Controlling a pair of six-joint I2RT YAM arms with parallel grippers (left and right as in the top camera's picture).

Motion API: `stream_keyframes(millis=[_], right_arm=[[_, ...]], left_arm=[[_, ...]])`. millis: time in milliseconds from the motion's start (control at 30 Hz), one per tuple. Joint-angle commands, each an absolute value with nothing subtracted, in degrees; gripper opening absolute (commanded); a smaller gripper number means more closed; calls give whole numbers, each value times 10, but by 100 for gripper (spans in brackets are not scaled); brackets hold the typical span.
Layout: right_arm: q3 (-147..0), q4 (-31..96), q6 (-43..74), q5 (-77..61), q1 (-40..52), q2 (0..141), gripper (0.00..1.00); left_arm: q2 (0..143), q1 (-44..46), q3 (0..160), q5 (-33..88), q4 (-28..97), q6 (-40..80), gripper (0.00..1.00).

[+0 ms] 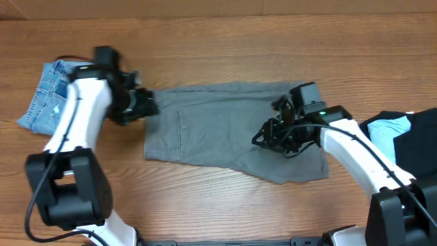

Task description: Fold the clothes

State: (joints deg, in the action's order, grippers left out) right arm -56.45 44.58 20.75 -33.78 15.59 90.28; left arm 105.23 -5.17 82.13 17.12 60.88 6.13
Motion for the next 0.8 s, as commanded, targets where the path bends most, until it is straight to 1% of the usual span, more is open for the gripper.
stream_keyframes(millis=[0, 67, 100, 167, 200, 233, 267, 400, 533, 600, 700, 767], right_arm=[[-562, 422, 296, -229, 187, 908, 32], [-562, 397, 312, -221, 202, 927, 28], [-562, 389, 314, -221, 206, 938, 28], [-562, 381, 315, -221, 212, 962, 27], [-562, 380, 318, -221, 213, 976, 25], [-562, 380, 321, -221, 214, 999, 24], [-562, 381, 323, -221, 214, 1011, 22], [-562, 399, 375, -221, 214, 1065, 6], [-562, 404, 393, -221, 214, 1065, 6], [-562, 407, 393, -221, 214, 1065, 6], [-562, 408, 393, -221, 214, 1065, 6], [-562, 408, 393, -221, 214, 1065, 6]], left_arm=[[1050, -116, 823, 219, 613, 10, 81], [1050, -136, 814, 199, 613, -4, 88], [1050, -143, 808, 193, 612, -7, 90], [1050, -156, 793, 198, 606, -14, 93], [1050, -161, 784, 200, 600, -18, 95], [1051, -169, 769, 214, 589, -32, 100], [1051, -171, 761, 226, 584, -40, 100], [1061, -177, 720, 269, 555, -78, 100], [1085, -164, 713, 282, 535, -90, 100], [1103, -157, 712, 281, 520, -80, 98], [1137, -152, 712, 286, 496, -70, 100], [1155, -152, 712, 311, 494, -79, 100]])
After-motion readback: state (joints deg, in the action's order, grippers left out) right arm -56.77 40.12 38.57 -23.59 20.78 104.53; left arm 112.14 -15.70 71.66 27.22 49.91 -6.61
